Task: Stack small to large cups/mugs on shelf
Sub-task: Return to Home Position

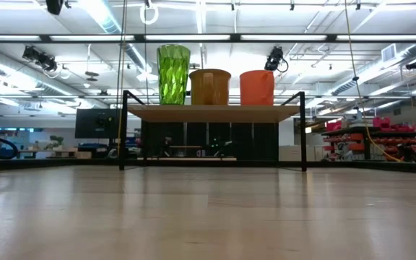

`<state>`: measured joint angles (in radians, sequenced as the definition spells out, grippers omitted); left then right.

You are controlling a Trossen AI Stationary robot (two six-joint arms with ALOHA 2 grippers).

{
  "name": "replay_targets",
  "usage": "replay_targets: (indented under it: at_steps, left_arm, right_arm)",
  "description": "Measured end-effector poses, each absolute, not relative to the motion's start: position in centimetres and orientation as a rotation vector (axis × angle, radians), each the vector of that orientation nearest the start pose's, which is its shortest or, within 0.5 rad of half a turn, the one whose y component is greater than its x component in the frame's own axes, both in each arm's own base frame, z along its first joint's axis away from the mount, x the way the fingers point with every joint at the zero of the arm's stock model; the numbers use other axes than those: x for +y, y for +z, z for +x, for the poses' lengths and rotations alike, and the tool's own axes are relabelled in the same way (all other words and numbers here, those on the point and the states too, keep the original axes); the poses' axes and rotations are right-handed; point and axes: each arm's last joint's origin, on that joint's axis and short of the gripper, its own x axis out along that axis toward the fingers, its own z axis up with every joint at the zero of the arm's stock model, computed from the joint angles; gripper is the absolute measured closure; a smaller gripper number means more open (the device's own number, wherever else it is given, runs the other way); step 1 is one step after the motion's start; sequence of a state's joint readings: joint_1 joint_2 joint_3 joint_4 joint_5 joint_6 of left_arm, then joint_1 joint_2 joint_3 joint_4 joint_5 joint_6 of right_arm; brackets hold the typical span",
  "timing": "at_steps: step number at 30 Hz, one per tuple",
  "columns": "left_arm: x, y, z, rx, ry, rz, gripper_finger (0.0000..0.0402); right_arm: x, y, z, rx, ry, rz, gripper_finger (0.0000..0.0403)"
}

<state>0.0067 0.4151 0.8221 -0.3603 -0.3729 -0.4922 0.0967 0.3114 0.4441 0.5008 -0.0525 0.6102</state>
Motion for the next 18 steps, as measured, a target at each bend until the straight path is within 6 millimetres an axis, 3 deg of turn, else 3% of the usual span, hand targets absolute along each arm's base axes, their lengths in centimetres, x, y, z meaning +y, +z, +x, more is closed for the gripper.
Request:
replay_targets:
  at_steps: [18]
  left_arm:
    - [1.0, 30.9, 7.5, -0.173, 0.319, -0.554, 0.037]
  right_arm:
    - [0.8, 25.7, 8.9, -0.684, 0.339, 0.694, 0.0379]
